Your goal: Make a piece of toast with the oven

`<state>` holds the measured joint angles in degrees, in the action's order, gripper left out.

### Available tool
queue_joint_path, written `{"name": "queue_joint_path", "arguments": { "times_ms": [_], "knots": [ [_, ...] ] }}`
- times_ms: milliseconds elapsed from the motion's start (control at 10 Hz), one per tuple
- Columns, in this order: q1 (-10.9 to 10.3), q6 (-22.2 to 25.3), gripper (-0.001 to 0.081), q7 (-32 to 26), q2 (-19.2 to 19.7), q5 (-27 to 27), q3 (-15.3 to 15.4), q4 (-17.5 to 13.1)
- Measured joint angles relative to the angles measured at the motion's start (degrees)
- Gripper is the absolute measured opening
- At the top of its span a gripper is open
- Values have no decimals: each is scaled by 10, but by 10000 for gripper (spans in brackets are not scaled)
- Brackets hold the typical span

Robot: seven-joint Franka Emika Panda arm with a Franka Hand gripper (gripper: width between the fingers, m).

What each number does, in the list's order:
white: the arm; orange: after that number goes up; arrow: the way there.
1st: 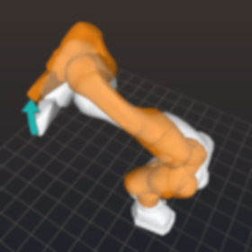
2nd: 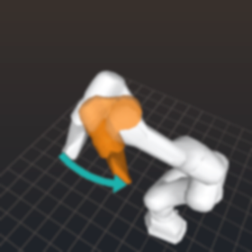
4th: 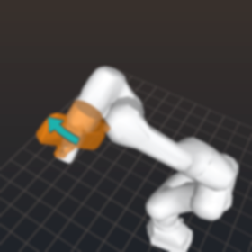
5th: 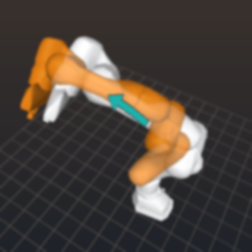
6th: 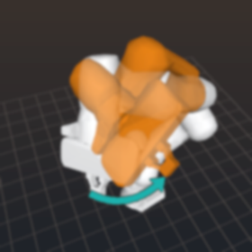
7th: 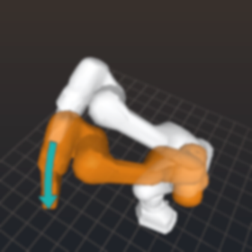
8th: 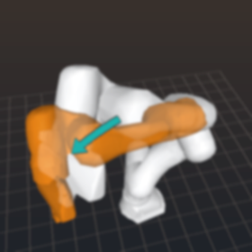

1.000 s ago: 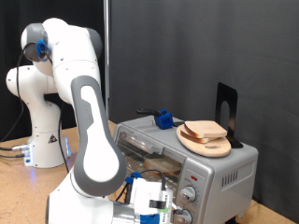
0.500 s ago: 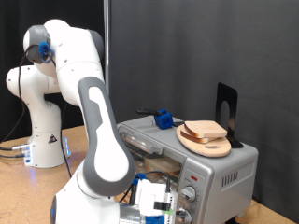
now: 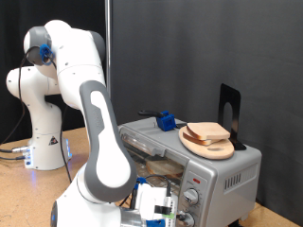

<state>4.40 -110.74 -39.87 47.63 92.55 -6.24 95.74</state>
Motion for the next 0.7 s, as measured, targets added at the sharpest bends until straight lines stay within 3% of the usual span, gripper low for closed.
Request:
{"name": "queue_joint_path", "arguments": {
  "times_ms": [400,700],
  "knots": [
    [-1,-7,795,-4,0,4,0,-2],
    [-1,-9,795,-78,1,13,1,-11]
  ]
}}
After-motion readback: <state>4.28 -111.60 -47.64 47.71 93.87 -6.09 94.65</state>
